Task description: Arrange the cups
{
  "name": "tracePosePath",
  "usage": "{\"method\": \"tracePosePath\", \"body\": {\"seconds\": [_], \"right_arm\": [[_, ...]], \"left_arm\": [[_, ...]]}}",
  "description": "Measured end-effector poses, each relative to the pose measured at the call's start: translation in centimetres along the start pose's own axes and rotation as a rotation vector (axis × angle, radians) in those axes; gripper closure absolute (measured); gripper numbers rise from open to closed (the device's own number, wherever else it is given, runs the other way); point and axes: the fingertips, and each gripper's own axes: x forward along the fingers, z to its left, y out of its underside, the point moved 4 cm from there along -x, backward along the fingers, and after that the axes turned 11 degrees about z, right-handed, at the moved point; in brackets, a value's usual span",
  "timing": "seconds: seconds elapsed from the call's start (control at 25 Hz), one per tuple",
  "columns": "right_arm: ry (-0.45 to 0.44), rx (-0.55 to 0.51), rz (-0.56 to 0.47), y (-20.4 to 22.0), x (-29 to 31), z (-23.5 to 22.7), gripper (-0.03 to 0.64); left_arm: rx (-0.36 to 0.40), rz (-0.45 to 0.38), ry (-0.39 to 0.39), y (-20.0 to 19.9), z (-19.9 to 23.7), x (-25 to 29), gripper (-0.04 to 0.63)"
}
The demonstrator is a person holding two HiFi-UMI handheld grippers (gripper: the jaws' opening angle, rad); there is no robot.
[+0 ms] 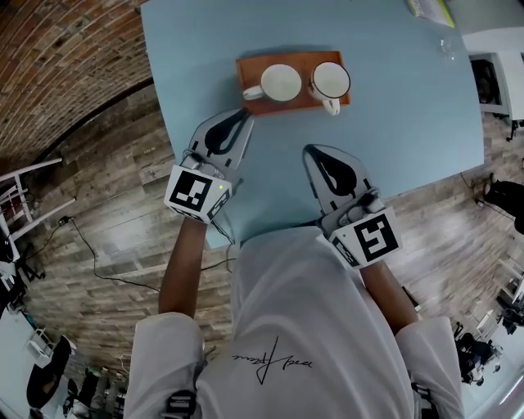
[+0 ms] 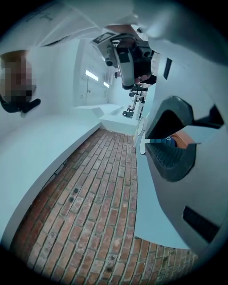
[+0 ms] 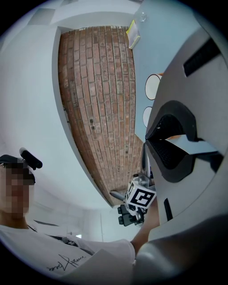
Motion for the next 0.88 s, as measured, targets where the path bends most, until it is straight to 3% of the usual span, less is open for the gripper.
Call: {"method": "tracePosePath", "body": {"seconds": [0.4, 0.52, 0.88], "right_arm": [[-0.028, -0.007, 0.0, -0.2, 0.1, 0.6, 0.595], [-0.039, -0.016, 0.002, -0.3, 0.4, 1.0, 0.595], [-0.072, -0.025, 0.017, -0.2, 1.5, 2.2, 0.595]], "left_arm": [[0.056, 0.004, -0.003, 0.6, 1.3, 0.7, 0.583], [0.063, 0.011, 0.027, 0.8, 1.7, 1.3, 0.496], [0.088, 0.048, 0.095, 1.7, 3.3, 2.8, 0.473]]}}
